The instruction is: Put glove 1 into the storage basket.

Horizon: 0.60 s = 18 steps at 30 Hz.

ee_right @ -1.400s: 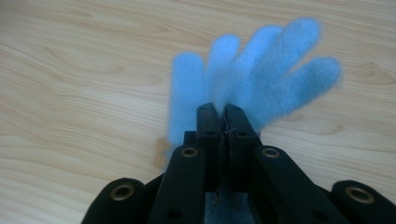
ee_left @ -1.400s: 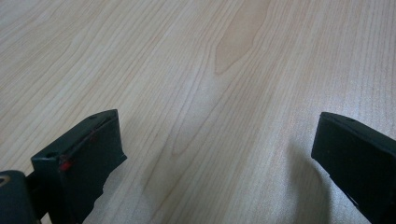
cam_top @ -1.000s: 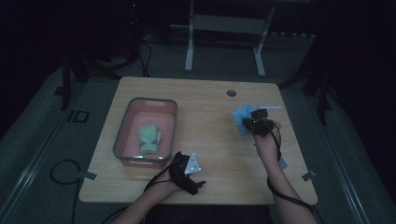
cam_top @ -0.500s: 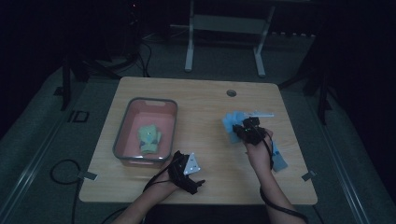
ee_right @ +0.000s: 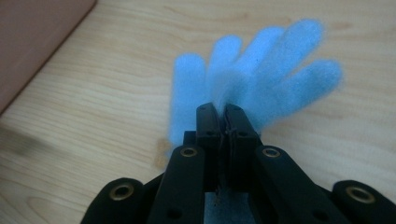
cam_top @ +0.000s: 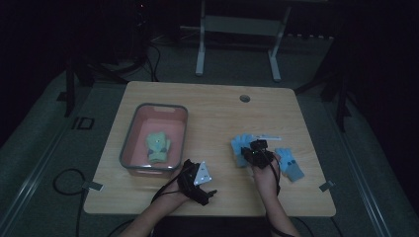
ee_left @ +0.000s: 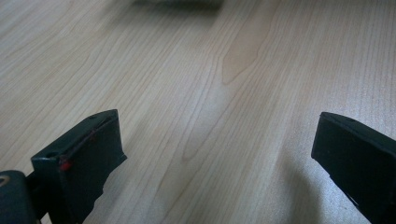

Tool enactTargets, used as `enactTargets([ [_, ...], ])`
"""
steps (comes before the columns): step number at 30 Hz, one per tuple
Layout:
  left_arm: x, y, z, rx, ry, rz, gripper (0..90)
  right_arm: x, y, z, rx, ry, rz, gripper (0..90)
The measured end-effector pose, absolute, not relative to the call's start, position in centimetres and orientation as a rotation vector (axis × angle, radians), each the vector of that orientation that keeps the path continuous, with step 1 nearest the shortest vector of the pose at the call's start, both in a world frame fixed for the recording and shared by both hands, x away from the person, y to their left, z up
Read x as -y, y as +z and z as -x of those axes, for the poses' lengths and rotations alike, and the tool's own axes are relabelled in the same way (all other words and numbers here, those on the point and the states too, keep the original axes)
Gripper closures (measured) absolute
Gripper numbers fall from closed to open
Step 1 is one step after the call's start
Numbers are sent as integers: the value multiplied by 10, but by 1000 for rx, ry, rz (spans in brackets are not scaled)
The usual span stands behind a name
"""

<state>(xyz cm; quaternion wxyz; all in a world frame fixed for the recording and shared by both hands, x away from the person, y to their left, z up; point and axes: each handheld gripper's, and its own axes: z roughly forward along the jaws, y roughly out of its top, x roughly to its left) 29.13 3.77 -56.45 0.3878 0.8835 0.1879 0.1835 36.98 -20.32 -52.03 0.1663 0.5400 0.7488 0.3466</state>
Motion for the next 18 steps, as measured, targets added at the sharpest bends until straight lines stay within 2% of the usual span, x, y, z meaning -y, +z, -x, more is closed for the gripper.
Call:
enactTargets([
  [18,-38,-567,-292,-485,453,-2246,22,214,-551,-369,-2113,957,-1647,833],
])
